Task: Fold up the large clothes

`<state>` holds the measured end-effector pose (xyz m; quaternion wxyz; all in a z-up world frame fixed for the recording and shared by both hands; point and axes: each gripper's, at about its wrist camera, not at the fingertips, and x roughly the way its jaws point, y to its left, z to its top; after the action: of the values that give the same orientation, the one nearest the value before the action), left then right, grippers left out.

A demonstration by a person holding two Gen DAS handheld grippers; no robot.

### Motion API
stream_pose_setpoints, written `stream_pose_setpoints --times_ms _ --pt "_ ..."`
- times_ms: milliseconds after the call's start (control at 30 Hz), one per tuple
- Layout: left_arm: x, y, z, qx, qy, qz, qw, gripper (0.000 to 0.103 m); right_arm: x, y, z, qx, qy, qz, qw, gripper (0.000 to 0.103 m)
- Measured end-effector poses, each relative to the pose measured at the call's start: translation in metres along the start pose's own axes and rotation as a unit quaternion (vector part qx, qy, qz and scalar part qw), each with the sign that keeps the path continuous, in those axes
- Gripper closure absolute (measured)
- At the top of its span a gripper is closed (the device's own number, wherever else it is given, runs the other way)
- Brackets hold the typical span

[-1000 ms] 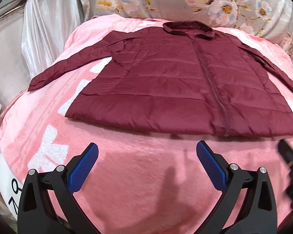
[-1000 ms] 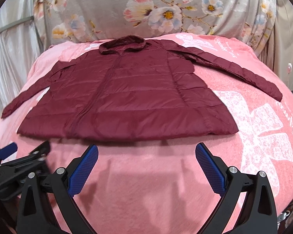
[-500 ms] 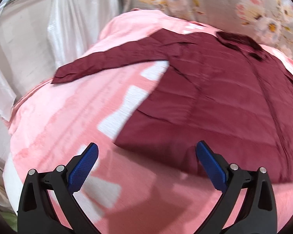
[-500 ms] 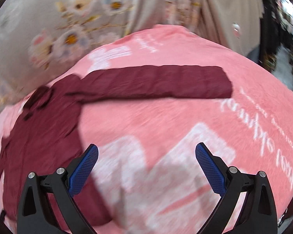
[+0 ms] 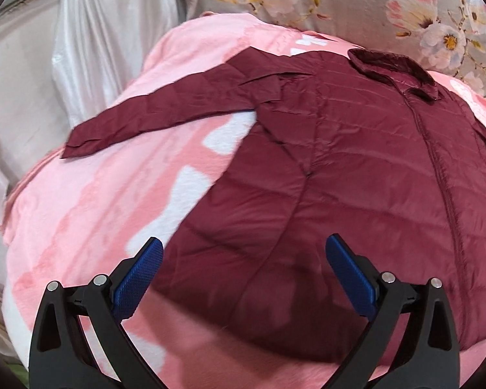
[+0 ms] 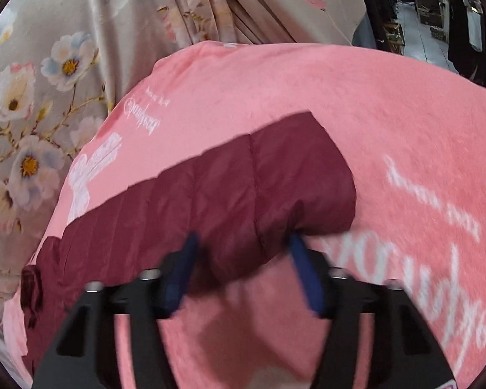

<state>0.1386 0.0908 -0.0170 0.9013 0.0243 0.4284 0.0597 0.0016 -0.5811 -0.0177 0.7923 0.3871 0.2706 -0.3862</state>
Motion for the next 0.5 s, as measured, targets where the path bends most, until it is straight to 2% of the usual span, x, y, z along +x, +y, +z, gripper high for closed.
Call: stream_pose_setpoints --times_ms 33,100,200,333,400,500 --pt "0.002 -0.001 0.003 -0.003 0.002 -0.001 1.0000 0.005 0.000 0.009 0.004 -0.004 -0.005 0.008 1.000 0.093" --pt "0.008 -0.002 0.010 -0.010 0.002 -0.004 0.9999 0.005 -0.011 0.048 0.010 -0.043 -0.033 0.031 0.998 0.095" --pt "0.014 -0.003 0.018 -0.010 -0.002 0.006 0.9999 0.005 -0.042 0.130 0.004 -0.136 -0.077 0.087 0.984 0.095" --pt "0.021 -0.001 0.025 -0.010 -0.006 0.025 0.9996 0.005 -0.078 0.243 -0.040 -0.250 -0.078 0.190 0.946 0.096" --pt "0.024 0.003 0.025 -0.015 -0.002 0.030 0.9994 0.005 -0.094 0.297 -0.085 -0.314 -0.063 0.238 0.917 0.096" --pt "0.029 0.013 0.021 -0.023 0.007 0.031 0.9992 0.005 -0.103 0.353 -0.151 -0.381 -0.024 0.287 0.878 0.096"
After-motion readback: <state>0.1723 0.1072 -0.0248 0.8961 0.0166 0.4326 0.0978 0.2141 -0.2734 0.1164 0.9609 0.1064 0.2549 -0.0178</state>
